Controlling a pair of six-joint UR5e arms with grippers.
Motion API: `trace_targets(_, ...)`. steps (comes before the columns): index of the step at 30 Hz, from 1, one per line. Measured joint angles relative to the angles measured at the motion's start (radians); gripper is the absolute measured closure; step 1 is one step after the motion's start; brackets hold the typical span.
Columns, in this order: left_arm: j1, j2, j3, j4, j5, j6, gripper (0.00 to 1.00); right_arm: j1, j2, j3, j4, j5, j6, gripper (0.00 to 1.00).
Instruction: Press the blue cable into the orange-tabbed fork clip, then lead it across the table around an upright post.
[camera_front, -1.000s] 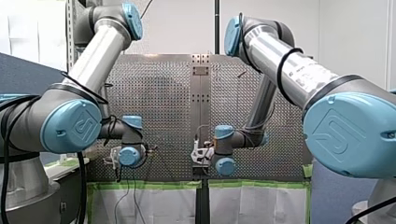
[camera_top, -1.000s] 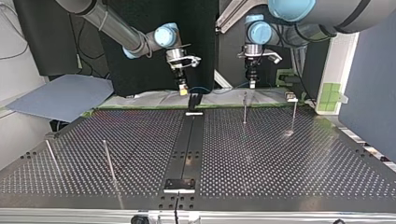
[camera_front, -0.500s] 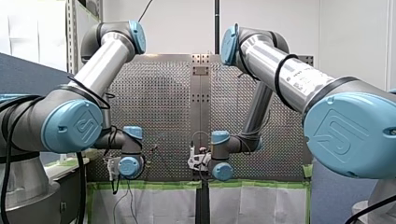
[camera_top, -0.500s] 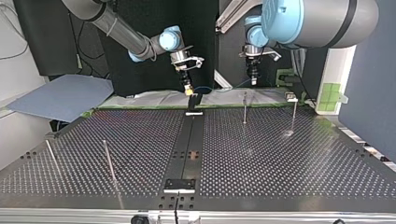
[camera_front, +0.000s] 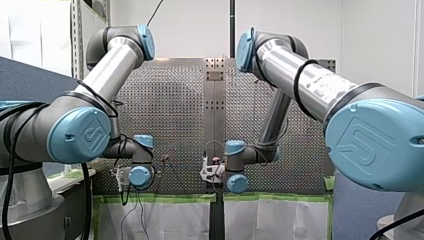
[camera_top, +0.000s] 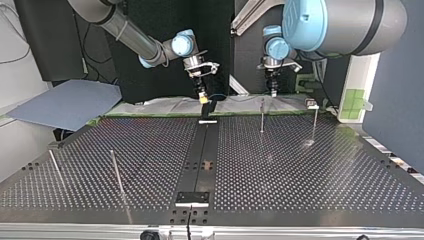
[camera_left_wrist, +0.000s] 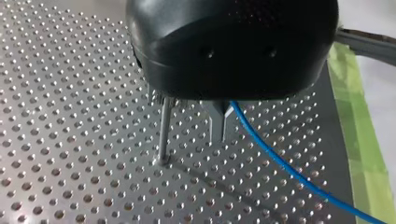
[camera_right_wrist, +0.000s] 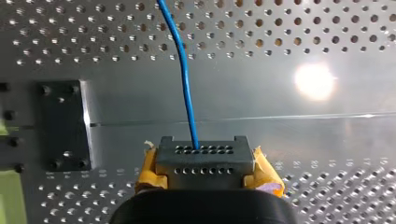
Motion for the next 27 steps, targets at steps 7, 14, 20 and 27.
trace_targets(7, 0.016, 0.0, 0.02, -0.007, 0.002, -0.013, 1.0, 0.008, 0.043, -0.031, 0.036, 0.002, -0.014, 1.0)
trace_targets(14, 0.032, 0.0, 0.052, -0.038, 0.011, -0.014, 1.0, 0.01, 0.048, -0.052, 0.065, 0.01, -0.021, 1.0)
trace_targets(20, 0.04, 0.0, 0.064, -0.046, 0.016, -0.014, 1.0, 0.011, 0.049, -0.067, 0.079, 0.029, -0.025, 1.0)
trace_targets(27, 0.052, 0.0, 0.093, -0.069, 0.021, -0.018, 1.0, 0.009, 0.049, -0.093, 0.096, 0.043, -0.026, 1.0)
